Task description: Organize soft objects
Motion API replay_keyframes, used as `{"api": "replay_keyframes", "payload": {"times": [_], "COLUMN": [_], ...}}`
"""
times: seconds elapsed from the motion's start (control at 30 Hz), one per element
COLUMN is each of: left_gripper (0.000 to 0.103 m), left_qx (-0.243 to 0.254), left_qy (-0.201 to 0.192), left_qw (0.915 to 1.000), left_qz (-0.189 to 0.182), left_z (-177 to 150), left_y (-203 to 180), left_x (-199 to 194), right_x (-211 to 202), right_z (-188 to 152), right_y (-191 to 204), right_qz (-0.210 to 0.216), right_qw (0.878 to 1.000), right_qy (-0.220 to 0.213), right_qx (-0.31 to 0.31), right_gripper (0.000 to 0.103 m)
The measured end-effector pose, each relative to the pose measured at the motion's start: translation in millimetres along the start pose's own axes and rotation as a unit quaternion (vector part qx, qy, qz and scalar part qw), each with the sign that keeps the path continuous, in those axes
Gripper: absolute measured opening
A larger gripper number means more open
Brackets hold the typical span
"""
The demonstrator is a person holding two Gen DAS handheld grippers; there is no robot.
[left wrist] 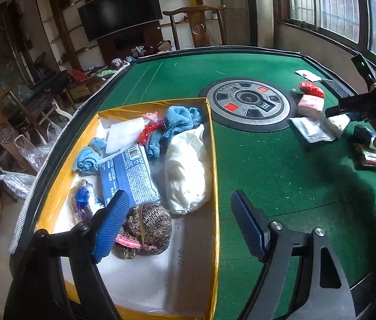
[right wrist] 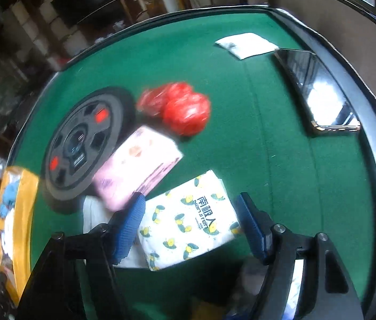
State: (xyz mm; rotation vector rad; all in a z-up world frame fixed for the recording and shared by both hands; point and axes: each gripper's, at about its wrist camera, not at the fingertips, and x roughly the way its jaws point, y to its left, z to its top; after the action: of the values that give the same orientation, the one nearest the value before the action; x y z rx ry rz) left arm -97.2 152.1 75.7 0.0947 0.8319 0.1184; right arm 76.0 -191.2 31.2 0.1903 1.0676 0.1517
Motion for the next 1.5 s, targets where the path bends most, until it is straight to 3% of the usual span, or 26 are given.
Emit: {"api": "replay_keyframes", "payload": {"times": [0.13,0.23,0.33,0.47,0.63,0.7,0.8,0.97,1.13,1.5], "left_gripper": [0.079,0.079,0.079,0.079,0.079,0.079,0.079,0.079,0.079,0.079], "left_qx": [-0.017,-0.001,0.013,0.027,0.039,0.044,0.054,0.071,0.09,0.123], "left_qy": [-0.002,0.001,0.006,0.01,0.012,0.013,0.013,0.013,0.018,0.044], "left_qw": [0.9995,0.9997,0.9997,0.9995,0.9991,0.9989,0.9984,0.9974,0.9957,0.9911], "left_qz": [-0.027,-0.024,-0.018,-0.012,-0.009,-0.01,-0.007,-0.004,-0.002,-0.025], "left_z": [1.2,-0.7,-3.1,-5.4,-6.3,-6.5,-5.8,-4.2,-2.9,2.1], "left_y": [-2.4,-12.0,-19.6,-27.7,-36.2,-41.5,-49.6,-65.4,-81.1,-120.5], "left_x": [-0.6,-0.1,0.8,0.7,-0.5,-0.4,-1.6,-2.1,1.7,28.6], "right_x": [-9.9,-16.9,-27.7,-55.7,-98.8,-117.1,-135.4,-122.8,-103.9,-99.5], "right_z": [-39.3,-80.5,-111.7,-114.1,-95.0,-84.9,-74.3,-69.2,-78.1,-82.5], "right_y": [54.1,95.6,119.3,105.1,60.2,39.5,10.8,-36.1,-60.1,-70.7], "right_qz": [0.037,0.088,0.116,0.134,0.1,0.076,0.05,0.075,0.067,0.077], "right_qw": [0.994,0.978,0.966,0.975,0.985,0.984,0.977,0.979,0.976,0.977], "right_qy": [0.024,0.057,0.07,0.021,-0.081,-0.141,-0.205,-0.183,-0.191,-0.182], "right_qx": [-0.101,-0.18,-0.22,-0.175,-0.113,-0.081,-0.038,0.042,0.078,0.078], "right_gripper": [0.061,0.061,0.061,0.061,0.063,0.082,0.09,0.09,0.09,0.09]}}
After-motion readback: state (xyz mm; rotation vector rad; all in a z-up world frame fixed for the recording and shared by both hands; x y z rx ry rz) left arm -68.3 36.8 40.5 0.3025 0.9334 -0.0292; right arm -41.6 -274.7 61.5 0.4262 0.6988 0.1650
